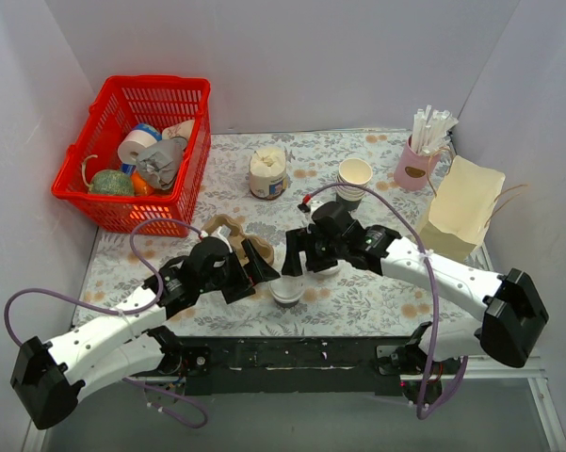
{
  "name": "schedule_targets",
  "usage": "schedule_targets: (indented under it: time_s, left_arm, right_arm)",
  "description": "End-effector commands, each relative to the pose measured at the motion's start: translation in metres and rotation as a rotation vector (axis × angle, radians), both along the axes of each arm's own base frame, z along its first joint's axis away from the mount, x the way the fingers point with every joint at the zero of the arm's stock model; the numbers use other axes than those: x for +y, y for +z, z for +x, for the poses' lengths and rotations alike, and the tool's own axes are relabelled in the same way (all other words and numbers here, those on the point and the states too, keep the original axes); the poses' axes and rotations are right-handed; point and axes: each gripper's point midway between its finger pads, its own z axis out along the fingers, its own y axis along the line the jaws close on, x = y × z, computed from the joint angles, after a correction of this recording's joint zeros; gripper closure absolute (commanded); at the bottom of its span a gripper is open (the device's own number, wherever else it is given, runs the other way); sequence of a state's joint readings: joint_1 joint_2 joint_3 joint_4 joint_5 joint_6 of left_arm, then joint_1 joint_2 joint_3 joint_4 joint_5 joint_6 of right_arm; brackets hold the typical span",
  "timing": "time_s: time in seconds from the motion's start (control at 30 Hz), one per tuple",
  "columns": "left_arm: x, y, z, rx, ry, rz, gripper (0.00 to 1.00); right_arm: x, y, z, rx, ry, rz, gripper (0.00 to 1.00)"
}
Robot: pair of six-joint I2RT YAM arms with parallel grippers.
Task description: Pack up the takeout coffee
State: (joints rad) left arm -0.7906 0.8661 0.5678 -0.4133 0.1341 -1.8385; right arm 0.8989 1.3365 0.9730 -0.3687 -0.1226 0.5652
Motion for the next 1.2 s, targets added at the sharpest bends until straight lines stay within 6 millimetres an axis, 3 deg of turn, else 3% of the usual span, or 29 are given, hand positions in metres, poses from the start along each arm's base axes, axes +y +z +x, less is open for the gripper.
schedule_targets:
  time_s: [0.0, 0.17, 0.33, 0.57, 0.67, 0.7, 0.8, 1.03, 1.13, 1.17]
  left_arm:
    - [0.008, 0.0, 0.005, -0.028, 0.011, 0.07, 0.02]
    - [-0.003, -0.002, 0.008, -0.031, -0.029, 0.054, 0.02]
    - [-0.01, -0.005, 0.008, -0.029, -0.055, 0.04, 0.02]
    - [-0.009, -0.017, 0.006, -0.008, -0.05, 0.038, 0.11]
    - [-0.009, -0.025, 0.005, 0.022, -0.037, 0.041, 0.2]
    - [-0.007, -0.03, 0.003, 0.035, -0.033, 0.047, 0.25]
    - [-0.005, -0.037, 0.0, 0.054, -0.022, 0.044, 0.31]
    - [0.0, -0.055, -0.008, 0.099, -0.009, 0.045, 0.54]
    - [0.002, -0.066, -0.015, 0.133, -0.011, 0.048, 0.73]
    - [0.003, -0.069, -0.018, 0.146, -0.017, 0.045, 0.85]
  right_arm:
    - [-0.014, 0.009, -0.006, 0.036, -0.099, 0.004, 0.15]
    - [-0.012, 0.004, -0.027, 0.114, -0.094, 0.112, 0.14]
    - [-0.01, -0.002, -0.03, 0.141, -0.118, 0.138, 0.16]
    - [-0.011, -0.014, -0.032, 0.172, -0.148, 0.157, 0.24]
    - [-0.013, -0.02, -0.034, 0.178, -0.153, 0.156, 0.31]
    - [-0.013, -0.022, -0.034, 0.177, -0.15, 0.157, 0.4]
    - [-0.012, -0.024, -0.036, 0.157, -0.143, 0.206, 0.53]
    - [-0.019, -0.047, -0.044, 0.158, -0.114, 0.198, 0.66]
    - [-0.022, -0.055, -0.046, 0.162, -0.109, 0.173, 0.72]
    - [-0.023, -0.058, -0.045, 0.163, -0.115, 0.161, 0.73]
